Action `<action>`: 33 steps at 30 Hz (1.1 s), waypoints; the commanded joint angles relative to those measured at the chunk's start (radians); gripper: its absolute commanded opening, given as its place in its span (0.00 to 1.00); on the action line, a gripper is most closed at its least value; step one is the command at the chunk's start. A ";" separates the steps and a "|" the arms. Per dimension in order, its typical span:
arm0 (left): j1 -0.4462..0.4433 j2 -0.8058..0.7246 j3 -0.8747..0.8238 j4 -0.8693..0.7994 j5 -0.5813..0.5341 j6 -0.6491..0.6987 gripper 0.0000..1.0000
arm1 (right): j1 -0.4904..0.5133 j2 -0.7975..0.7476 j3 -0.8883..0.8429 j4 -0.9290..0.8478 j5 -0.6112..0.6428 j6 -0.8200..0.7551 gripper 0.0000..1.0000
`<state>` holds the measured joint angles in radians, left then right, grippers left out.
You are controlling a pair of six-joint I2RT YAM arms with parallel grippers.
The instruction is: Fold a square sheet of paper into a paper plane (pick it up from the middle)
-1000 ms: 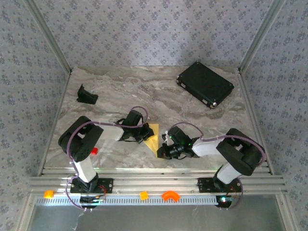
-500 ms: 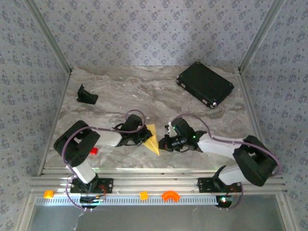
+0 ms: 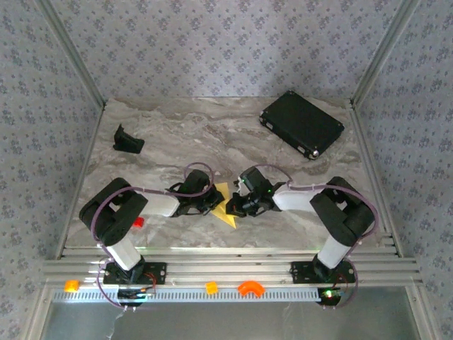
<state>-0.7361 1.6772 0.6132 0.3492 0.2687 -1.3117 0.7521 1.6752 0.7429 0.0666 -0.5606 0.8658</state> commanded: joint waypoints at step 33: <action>0.047 -0.030 0.090 -0.210 0.167 0.291 0.04 | 0.008 0.064 -0.186 0.074 0.035 -0.003 0.00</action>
<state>-0.6895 1.5997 0.6704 0.1417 0.4225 -1.0508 0.7578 1.6958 0.6010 0.3153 -0.5644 0.8677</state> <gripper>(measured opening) 0.063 0.056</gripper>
